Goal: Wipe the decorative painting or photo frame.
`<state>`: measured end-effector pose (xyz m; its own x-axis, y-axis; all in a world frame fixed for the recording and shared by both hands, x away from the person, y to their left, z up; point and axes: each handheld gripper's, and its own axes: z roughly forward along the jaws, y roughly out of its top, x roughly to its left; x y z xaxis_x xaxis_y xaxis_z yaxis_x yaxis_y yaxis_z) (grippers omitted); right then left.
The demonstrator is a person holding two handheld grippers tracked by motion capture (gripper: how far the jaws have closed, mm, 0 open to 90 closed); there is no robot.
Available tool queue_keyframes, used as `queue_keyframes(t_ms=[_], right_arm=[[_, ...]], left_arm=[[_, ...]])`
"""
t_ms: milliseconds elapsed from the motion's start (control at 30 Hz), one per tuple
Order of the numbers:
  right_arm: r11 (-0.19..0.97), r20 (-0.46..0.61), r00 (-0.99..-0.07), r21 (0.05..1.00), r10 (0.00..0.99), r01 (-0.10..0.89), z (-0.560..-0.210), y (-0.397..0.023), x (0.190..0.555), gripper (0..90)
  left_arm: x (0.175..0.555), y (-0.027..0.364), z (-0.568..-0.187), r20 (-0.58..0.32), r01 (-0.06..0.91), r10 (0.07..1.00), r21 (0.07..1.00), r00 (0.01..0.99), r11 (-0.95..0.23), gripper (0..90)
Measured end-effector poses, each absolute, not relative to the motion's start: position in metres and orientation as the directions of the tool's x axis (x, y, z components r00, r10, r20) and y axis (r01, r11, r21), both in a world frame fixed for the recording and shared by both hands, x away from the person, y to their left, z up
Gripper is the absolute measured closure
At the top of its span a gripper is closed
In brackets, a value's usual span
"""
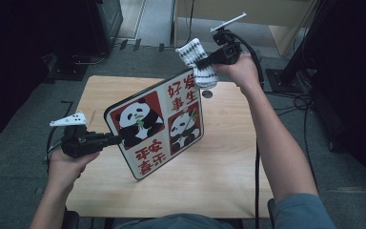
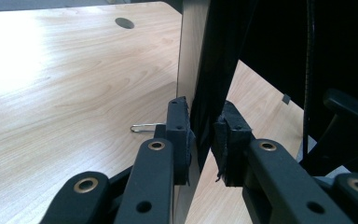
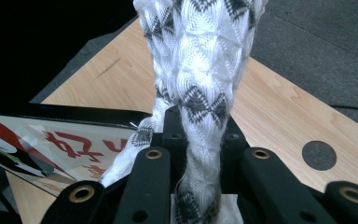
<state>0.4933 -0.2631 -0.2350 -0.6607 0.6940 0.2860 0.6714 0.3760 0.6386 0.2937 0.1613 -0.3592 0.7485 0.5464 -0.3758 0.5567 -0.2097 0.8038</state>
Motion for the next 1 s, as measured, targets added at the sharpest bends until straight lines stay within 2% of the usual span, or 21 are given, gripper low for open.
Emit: queue_keyframes(t_ms=[1000], right_arm=[[0.354,0.35,-0.636,0.604,0.687,0.714,-0.289,-0.284,0.483,79.9]], left_arm=[[0.293,0.161,-0.359,-0.369,0.552,0.547,0.805,0.751,-0.215,78.0]])
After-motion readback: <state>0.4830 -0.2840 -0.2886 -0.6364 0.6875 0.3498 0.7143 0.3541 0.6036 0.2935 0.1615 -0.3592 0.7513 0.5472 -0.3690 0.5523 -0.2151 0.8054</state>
